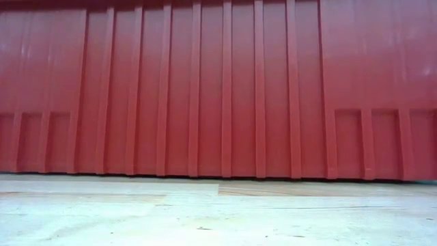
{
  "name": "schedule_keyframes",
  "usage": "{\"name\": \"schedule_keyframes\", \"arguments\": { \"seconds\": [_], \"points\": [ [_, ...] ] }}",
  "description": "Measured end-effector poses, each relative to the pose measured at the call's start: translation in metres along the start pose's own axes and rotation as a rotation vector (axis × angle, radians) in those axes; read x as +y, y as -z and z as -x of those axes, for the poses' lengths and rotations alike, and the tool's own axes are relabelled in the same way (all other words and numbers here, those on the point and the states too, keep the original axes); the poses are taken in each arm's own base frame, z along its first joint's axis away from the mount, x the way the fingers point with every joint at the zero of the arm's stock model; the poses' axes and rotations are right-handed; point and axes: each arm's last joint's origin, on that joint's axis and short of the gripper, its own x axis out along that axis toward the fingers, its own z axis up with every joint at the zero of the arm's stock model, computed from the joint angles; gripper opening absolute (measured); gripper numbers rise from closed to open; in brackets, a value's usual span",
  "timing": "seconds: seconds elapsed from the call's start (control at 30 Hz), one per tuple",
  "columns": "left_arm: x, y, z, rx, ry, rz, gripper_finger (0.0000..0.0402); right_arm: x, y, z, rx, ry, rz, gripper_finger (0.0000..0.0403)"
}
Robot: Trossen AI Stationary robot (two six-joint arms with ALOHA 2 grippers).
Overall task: Pick and place slides into bin
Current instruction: Return to Home Position
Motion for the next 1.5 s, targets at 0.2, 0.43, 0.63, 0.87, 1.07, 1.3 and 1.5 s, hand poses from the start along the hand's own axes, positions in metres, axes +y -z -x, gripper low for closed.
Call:
{"name": "schedule_keyframes", "arguments": {
  "seconds": [0.2, 0.43, 0.63, 0.87, 1.07, 1.3, 1.5],
  "points": [
    [0.0001, 0.0002, 0.0000, 0.003, -0.001, 0.001, 0.0179, -0.0005, 0.0014, -0.0010, 0.015, 0.029, 0.037, 0.0185],
    [0.0001, 0.0003, 0.0000, 0.003, -0.001, -0.001, 0.0178, 0.0001, 0.0025, -0.0017, 0.027, 0.012, 0.043, 0.0185],
    [0.0001, 0.0003, 0.0000, 0.003, -0.001, 0.000, 0.0179, 0.0003, 0.0026, -0.0017, 0.028, 0.005, 0.043, 0.0185],
    [0.0001, 0.0002, 0.0000, 0.003, -0.001, -0.001, 0.0178, 0.0005, 0.0027, -0.0018, 0.029, -0.001, 0.043, 0.0185],
    [0.0001, 0.0003, 0.0000, 0.003, -0.001, 0.000, 0.0179, 0.0005, 0.0027, -0.0017, 0.030, -0.002, 0.043, 0.0185],
    [0.0001, 0.0003, 0.0000, 0.003, -0.002, -0.001, 0.0177, 0.0005, 0.0027, -0.0017, 0.030, -0.003, 0.043, 0.0185],
    [0.0001, 0.0003, 0.0000, 0.003, -0.001, 0.000, 0.0180, 0.0006, 0.0027, -0.0017, 0.030, -0.003, 0.043, 0.0185]
  ]
}}
